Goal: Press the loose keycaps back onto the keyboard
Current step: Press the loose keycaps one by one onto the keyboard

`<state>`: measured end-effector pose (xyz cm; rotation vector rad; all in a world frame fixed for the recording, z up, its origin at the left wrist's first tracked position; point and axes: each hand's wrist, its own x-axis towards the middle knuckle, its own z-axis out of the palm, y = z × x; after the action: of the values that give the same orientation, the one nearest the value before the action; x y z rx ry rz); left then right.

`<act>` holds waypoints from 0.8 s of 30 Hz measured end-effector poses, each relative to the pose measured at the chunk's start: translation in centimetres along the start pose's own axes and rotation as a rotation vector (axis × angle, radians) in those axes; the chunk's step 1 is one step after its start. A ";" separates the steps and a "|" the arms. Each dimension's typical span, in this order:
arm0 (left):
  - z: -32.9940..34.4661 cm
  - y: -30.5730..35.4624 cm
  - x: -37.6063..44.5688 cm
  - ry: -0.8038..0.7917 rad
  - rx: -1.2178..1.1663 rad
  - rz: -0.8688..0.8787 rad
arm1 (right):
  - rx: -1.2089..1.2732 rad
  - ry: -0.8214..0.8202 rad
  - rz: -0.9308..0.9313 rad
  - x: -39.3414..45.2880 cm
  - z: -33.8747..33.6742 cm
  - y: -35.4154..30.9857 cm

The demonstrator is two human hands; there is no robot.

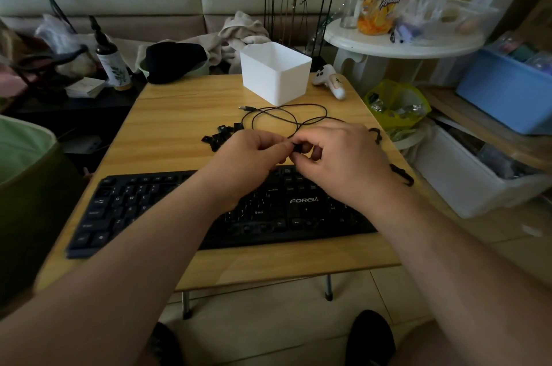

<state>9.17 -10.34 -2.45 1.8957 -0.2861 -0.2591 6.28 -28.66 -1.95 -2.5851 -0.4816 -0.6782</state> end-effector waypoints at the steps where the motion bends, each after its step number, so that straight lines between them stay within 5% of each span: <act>1: -0.3 -0.1 -0.2 0.003 0.018 0.007 | 0.007 -0.007 0.011 0.1 0.2 -0.2; 6: -3.8 -0.6 -1.8 0.083 0.201 0.032 | 0.143 -0.057 0.086 0.5 1.3 -1.7; 13: -13.7 -4.1 -4.4 0.300 0.581 -0.146 | 0.253 -0.212 0.097 1.3 4.0 -5.3; 24: -17.4 -6.7 -6.7 0.205 0.658 -0.316 | 0.271 -0.403 0.097 2.9 8.5 -11.2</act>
<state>8.85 9.48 -2.70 2.6004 0.0888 -0.1898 7.11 -14.41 -3.72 -2.4619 -0.5245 -0.0473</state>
